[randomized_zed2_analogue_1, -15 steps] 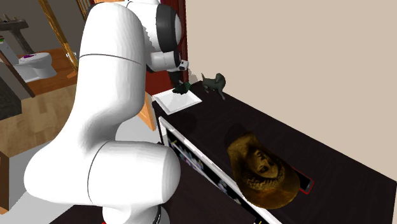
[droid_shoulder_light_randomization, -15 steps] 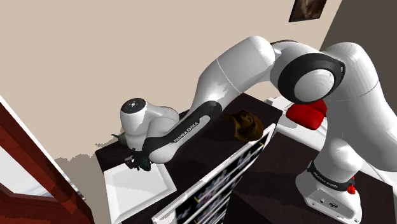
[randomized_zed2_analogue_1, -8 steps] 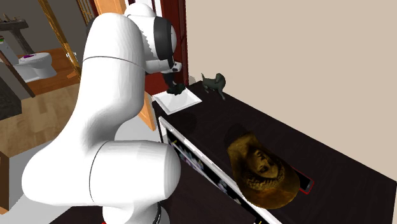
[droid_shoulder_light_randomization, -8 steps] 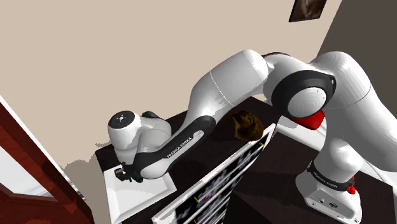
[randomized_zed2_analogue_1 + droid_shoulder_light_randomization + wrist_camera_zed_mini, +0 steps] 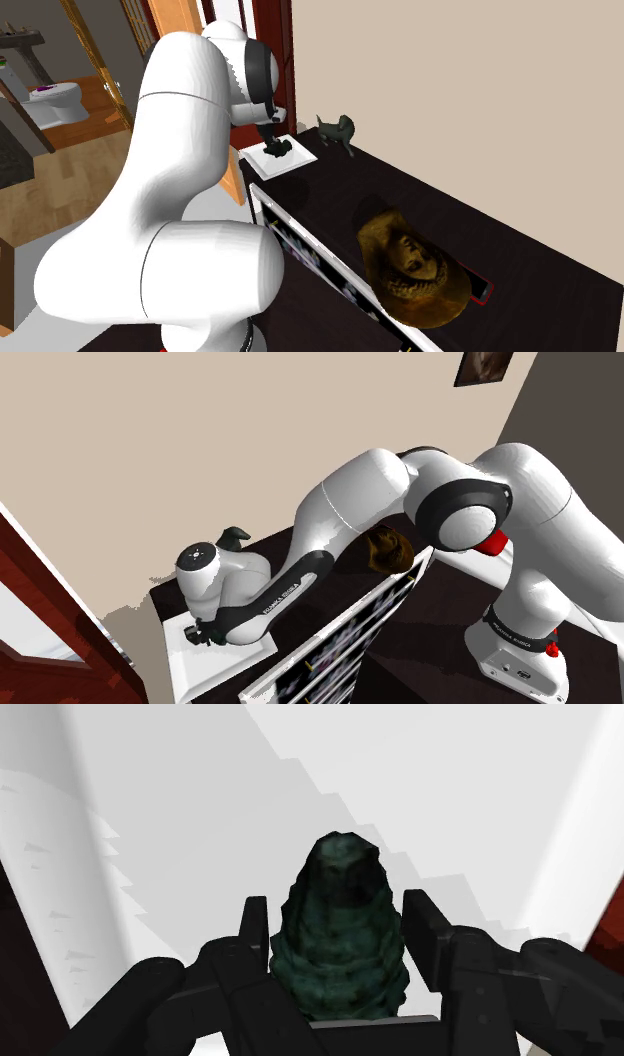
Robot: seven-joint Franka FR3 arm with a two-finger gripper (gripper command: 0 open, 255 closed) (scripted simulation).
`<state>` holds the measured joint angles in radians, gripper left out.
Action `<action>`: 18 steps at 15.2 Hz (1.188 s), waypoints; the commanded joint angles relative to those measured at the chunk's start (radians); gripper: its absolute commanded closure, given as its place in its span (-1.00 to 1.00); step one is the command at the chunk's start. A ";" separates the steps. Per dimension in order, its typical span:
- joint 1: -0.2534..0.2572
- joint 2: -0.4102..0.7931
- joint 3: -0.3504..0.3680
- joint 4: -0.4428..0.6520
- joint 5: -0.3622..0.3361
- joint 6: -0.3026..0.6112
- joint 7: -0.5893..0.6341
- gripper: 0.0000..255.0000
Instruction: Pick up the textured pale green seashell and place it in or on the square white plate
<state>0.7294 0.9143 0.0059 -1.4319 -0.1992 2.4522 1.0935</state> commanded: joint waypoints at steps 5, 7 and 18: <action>0.000 0.003 0.000 0.001 0.000 0.003 0.000 1.00; 0.000 0.003 0.000 0.002 0.000 0.003 0.000 -1.00; 0.005 -0.108 0.006 -0.060 0.003 -0.048 0.000 -1.00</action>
<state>0.7341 0.8122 0.0115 -1.4885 -0.1961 2.4078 1.0940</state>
